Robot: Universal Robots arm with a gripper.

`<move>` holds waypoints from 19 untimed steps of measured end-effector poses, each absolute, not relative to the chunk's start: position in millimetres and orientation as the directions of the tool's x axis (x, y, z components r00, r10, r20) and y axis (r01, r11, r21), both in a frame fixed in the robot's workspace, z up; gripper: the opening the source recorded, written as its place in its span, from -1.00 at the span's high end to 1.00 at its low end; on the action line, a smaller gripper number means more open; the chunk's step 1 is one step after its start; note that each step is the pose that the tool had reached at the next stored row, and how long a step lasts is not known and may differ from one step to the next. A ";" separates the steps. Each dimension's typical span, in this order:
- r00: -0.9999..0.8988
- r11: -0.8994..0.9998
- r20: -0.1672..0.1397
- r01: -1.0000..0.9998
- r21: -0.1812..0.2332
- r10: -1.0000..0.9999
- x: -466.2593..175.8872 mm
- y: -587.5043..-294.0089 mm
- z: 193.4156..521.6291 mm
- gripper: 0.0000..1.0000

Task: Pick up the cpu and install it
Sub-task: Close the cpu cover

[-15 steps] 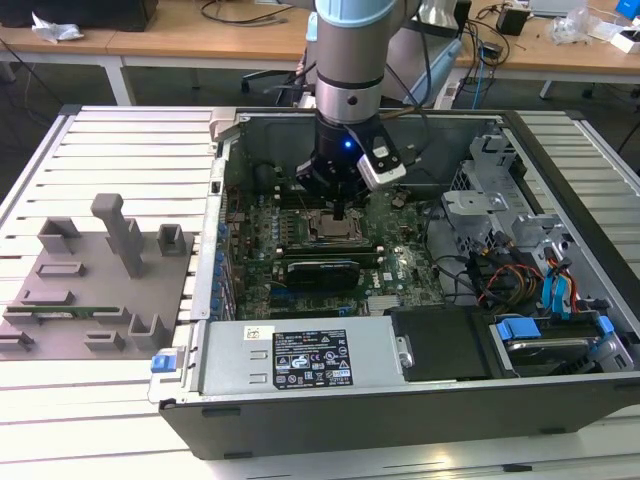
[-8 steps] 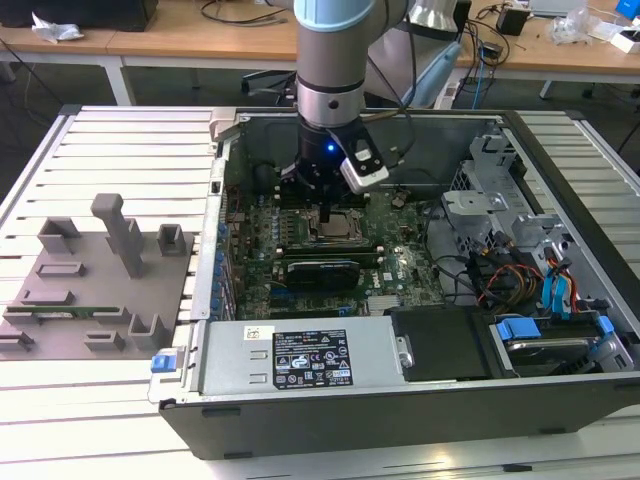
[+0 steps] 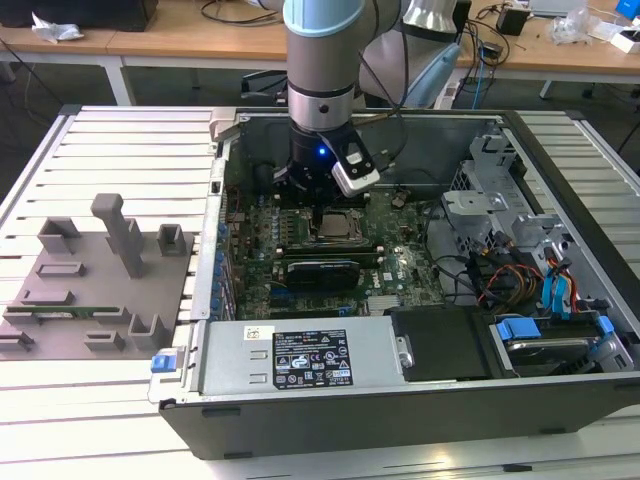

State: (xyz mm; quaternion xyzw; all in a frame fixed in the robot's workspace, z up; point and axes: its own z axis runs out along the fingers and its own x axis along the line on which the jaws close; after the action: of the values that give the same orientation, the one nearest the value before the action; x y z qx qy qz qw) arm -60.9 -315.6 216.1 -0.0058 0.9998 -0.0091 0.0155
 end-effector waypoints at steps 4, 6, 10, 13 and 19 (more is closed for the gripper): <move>-0.999 1.000 -0.031 -0.012 -0.018 -0.012 -61.3 -315.5 213.7 0.79; -0.999 1.000 -0.031 -0.012 -0.018 -0.012 -61.7 -315.6 210.3 0.79; -0.999 1.000 -0.031 -0.012 -0.018 -0.012 -63.4 -315.6 207.3 0.79; -0.999 1.000 -0.031 -0.012 -0.018 -0.012 -64.2 -315.5 205.8 0.79; -0.999 1.000 -0.031 -0.012 -0.018 -0.012 -64.5 -315.6 203.5 0.79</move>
State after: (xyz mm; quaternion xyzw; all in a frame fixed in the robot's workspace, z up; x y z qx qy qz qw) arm -64.5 -315.6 203.5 -0.0059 0.9998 -0.0091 0.0155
